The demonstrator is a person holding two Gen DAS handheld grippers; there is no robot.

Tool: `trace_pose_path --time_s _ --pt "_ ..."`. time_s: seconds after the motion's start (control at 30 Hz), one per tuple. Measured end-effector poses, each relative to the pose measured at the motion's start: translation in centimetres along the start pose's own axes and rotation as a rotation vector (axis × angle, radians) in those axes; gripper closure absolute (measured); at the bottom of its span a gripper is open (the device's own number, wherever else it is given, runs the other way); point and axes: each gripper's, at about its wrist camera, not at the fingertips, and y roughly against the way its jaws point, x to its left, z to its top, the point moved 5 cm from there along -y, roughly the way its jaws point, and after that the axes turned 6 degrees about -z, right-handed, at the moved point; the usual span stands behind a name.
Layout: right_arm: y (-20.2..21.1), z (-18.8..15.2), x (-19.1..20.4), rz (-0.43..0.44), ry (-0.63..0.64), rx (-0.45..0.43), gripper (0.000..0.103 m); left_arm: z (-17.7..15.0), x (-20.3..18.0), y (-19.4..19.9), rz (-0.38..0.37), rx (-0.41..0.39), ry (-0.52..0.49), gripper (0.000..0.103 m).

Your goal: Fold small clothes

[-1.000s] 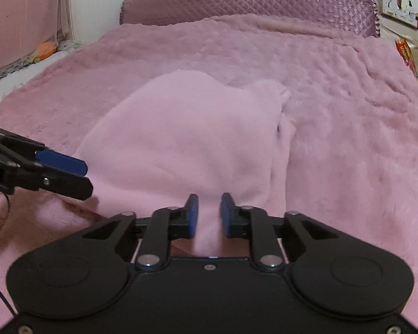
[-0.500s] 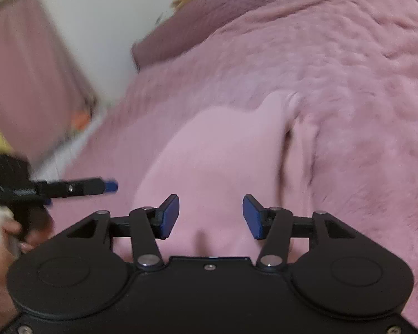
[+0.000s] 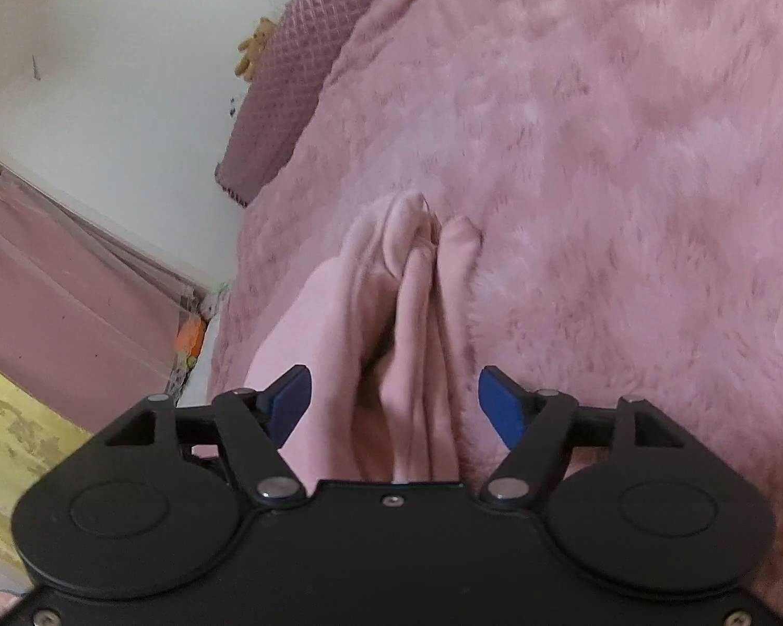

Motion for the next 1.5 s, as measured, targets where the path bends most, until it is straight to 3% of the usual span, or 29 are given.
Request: trace_pose_path --time_s 0.13,0.33,0.43,0.6,0.73,0.8,0.87,0.97,1.23,1.33,1.5 --pt "-1.5 0.0 -0.2 0.029 -0.016 0.056 0.023 0.0 0.8 -2.5 0.017 0.043 -0.006 0.037" --pt "-3.4 0.0 -1.0 0.137 -0.109 0.101 0.013 0.3 2.2 -3.9 -0.064 0.042 0.081 0.032" --pt "-4.8 -0.1 -0.2 0.191 -0.128 0.113 0.002 0.5 2.4 -4.5 -0.088 0.042 0.105 0.027" --pt "-7.5 0.0 2.2 0.125 -0.056 0.172 0.0 0.9 2.2 -5.0 -0.077 0.046 0.1 0.018" --pt "-8.4 -0.3 4.4 0.091 0.008 0.172 0.0 0.7 2.4 -5.4 -0.077 0.045 0.107 0.011" --pt "-8.3 -0.5 5.4 0.072 0.047 0.163 0.004 0.3 1.9 -5.3 -0.097 0.034 0.097 0.015" --pt "-8.1 -0.3 5.9 0.067 0.072 0.154 0.018 0.0 0.6 -5.1 -0.111 0.027 0.032 0.018" --pt "-7.0 0.1 6.0 0.076 0.068 0.121 0.038 -0.2 0.0 -4.8 -0.128 0.024 0.028 0.02" --pt "-6.5 1.0 11.1 0.138 0.138 0.07 0.04 0.7 -4.1 -2.5 -0.162 0.013 0.0 0.021" --pt "-5.9 0.8 14.4 0.178 0.159 0.065 0.042 1.2 -6.1 0.5 -0.174 0.003 -0.006 0.021" --pt "-6.2 -1.9 19.6 0.203 0.191 0.112 0.042 0.6 -9.3 7.0 -0.115 0.003 -0.065 0.021"
